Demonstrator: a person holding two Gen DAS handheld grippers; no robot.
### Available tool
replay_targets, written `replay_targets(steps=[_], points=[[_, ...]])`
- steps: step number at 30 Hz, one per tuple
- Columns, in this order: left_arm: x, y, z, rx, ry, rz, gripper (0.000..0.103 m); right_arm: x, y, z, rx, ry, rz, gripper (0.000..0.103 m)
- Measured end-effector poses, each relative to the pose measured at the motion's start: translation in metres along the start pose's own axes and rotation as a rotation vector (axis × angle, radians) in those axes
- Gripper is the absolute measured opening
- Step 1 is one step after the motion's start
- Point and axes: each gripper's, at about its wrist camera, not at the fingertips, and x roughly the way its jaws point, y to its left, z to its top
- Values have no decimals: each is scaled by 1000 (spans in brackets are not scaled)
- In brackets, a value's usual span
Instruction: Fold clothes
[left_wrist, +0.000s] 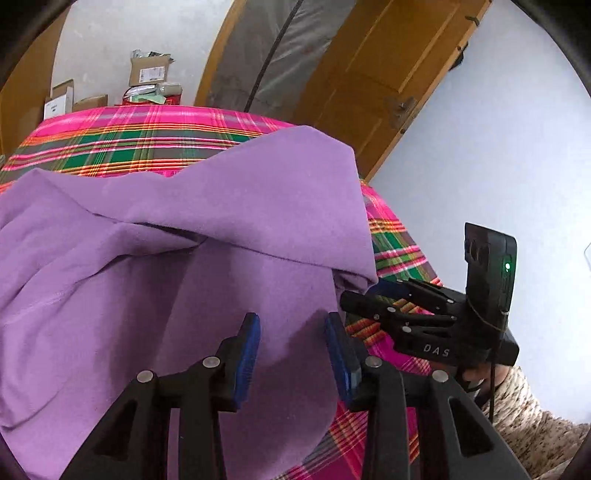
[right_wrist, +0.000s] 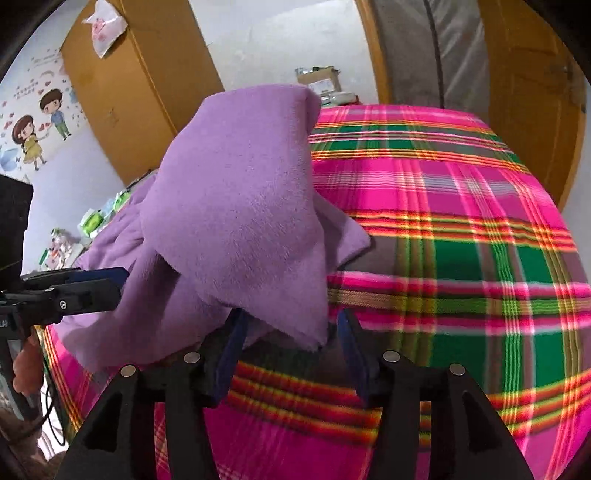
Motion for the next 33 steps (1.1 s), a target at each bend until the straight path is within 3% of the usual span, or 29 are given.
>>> replay_targets(steps=[2,4,5,6,11,19,25,33], points=[[1,8,0,-19,-3,-3,37,0,2,4,-19,-12,9,49],[1,15,-1,-42,-10,9,37,1,7,7,-38,-16,-8,30],[1,19,-1,-55,-10,8,37,1,9,9,-45,-22,-26,15],[1,24,-2,-68,-9,8,37,1,10,11,-52,-28,-44,14],[0,36,-9,-105,-6,-22,37,-11,22,20,-62,-104,-41,12],[-10,57,-14,-177,-39,-52,37,-32,76,44,-153,-248,106,12],[-29,76,-28,-245,-79,-49,37,-15,121,68,-225,-257,209,12],[-43,99,-38,-333,-116,-41,37,32,161,93,-296,-168,267,12]])
